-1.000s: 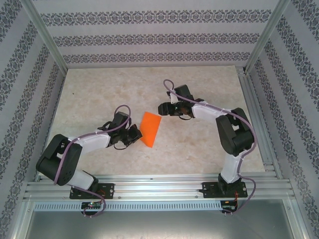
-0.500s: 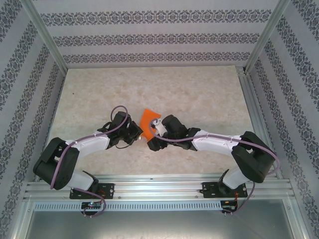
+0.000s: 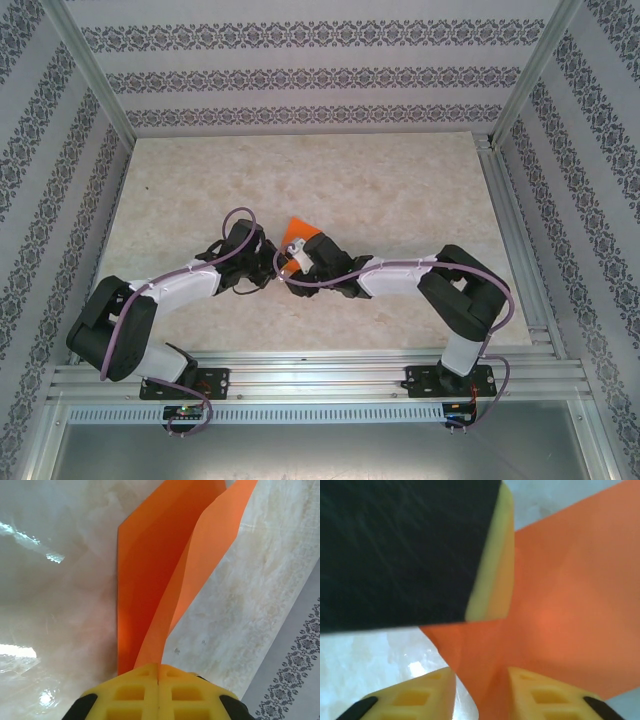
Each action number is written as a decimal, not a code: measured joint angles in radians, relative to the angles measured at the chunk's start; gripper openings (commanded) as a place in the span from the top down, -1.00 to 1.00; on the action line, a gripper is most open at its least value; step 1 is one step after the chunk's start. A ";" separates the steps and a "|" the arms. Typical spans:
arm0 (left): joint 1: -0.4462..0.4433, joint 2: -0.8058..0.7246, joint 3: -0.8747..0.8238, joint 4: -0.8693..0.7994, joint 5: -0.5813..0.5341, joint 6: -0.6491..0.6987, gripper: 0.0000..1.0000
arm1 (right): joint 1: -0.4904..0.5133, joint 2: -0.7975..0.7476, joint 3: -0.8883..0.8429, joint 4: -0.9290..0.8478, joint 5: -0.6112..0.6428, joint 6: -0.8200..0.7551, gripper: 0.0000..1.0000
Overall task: Fold a paper plane with a square sheet of paper (fold left side to right side)
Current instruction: Third fold the triangle at the center of the table.
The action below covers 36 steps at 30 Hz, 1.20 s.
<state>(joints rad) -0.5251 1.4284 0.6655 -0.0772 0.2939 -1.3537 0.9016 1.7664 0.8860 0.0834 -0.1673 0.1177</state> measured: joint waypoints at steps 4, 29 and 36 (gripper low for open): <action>0.003 0.000 0.034 -0.037 0.005 0.027 0.23 | 0.000 0.000 0.011 -0.011 0.011 -0.036 0.93; 0.302 0.006 0.255 -0.282 0.224 0.435 0.31 | -0.067 -0.080 0.021 -0.218 -0.077 -0.188 0.40; 0.273 0.251 0.406 -0.207 0.333 0.463 0.42 | -0.073 -0.055 0.053 -0.217 -0.109 -0.141 0.36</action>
<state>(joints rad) -0.2520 1.6798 1.0718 -0.2840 0.6266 -0.8906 0.8284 1.7111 0.9390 -0.1341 -0.2768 -0.0235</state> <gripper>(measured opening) 0.306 0.320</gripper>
